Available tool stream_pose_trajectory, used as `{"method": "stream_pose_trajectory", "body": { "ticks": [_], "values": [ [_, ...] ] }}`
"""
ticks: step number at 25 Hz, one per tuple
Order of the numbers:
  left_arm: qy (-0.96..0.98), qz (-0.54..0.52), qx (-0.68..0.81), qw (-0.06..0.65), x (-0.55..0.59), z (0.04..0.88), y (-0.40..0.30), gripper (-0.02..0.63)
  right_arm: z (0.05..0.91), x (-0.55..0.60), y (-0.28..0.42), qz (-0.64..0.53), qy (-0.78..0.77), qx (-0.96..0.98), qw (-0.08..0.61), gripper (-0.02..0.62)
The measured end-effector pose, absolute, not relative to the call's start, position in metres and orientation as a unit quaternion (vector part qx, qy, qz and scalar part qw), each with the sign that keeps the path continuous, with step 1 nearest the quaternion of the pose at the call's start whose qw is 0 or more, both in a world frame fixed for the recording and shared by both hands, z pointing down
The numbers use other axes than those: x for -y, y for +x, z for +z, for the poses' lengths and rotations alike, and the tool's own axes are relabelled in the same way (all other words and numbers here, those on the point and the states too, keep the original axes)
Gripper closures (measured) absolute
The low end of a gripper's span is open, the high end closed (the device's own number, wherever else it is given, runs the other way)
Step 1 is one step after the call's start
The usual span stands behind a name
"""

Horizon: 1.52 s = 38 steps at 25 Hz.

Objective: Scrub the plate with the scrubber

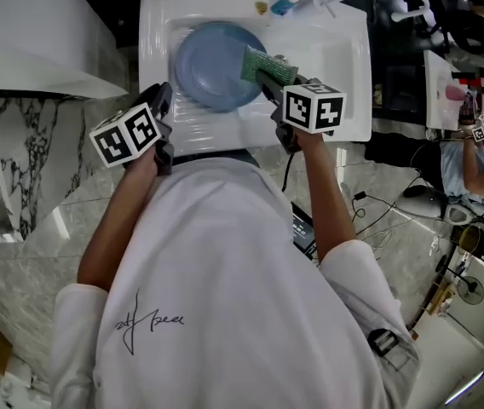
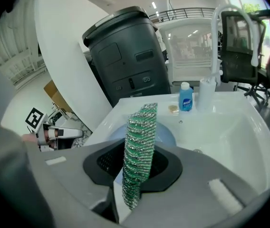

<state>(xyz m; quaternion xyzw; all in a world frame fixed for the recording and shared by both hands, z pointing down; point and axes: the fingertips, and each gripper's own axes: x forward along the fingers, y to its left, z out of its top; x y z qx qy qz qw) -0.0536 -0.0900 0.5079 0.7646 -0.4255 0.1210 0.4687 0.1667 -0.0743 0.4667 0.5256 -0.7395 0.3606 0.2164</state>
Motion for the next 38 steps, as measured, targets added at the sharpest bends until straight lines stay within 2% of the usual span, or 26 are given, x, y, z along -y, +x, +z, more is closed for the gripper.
{"method": "stream_pose_trajectory", "body": {
  "ticks": [16, 22, 26, 33, 38],
  "values": [
    [0.845, 0.101, 0.424, 0.311, 0.104, 0.422, -0.061, 0.5, 0.373, 0.062, 0.147, 0.243, 0.571, 0.778, 0.103, 0.518],
    [0.864, 0.084, 0.432, 0.245, 0.105, 0.385, -0.062, 0.552, 0.338, 0.057, 0.15, 0.194, 0.582, 0.785, 0.088, 0.52],
    [0.873, 0.067, 0.44, 0.201, 0.103, 0.36, -0.066, 0.552, 0.314, 0.052, 0.146, 0.158, 0.578, 0.797, 0.081, 0.52],
    [0.879, 0.051, 0.444, 0.167, 0.092, 0.339, -0.071, 0.552, 0.298, 0.039, 0.143, 0.133, 0.585, 0.799, 0.053, 0.525],
    [0.882, 0.042, 0.448, 0.141, 0.088, 0.324, -0.078, 0.552, 0.298, 0.031, 0.132, 0.131, 0.575, 0.806, 0.057, 0.529]
  ]
}}
